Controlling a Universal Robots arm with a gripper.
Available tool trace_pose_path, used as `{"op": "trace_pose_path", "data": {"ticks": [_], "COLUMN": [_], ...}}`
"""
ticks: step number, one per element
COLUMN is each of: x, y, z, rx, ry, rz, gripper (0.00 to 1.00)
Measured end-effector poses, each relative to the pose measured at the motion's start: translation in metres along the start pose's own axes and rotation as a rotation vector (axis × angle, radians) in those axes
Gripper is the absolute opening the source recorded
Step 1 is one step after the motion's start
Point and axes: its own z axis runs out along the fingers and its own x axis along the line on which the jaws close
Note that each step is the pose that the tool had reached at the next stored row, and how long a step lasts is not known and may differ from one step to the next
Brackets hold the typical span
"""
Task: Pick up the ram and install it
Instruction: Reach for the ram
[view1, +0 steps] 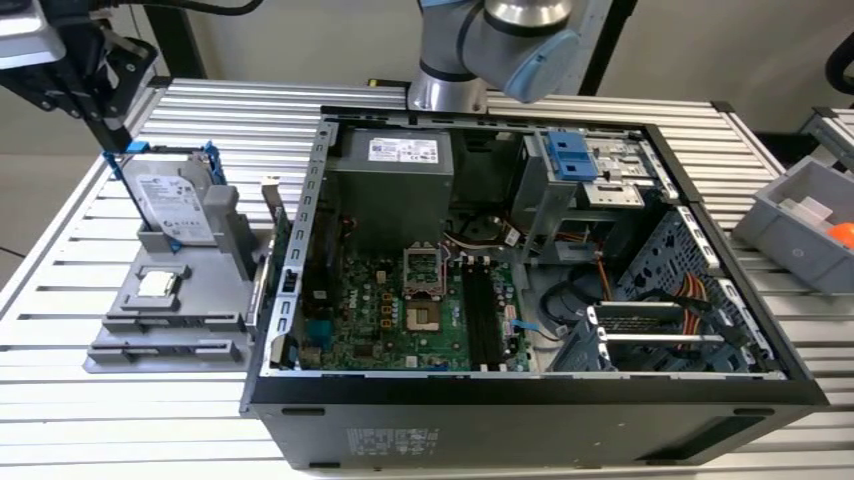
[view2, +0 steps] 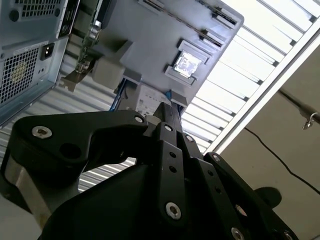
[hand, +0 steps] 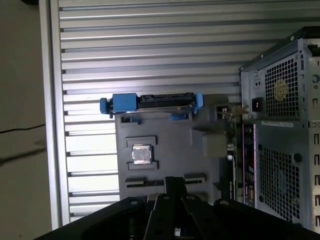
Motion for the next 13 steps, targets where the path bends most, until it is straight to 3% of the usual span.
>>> {"op": "trace_pose_path", "data": {"ticks": [13], "x": [-0.0013], "y": [-0.0209], "z": [-0.0010], "rx": [-0.0005], "ry": [0.0000], "rz": [0.000], "gripper": [0.00]}}
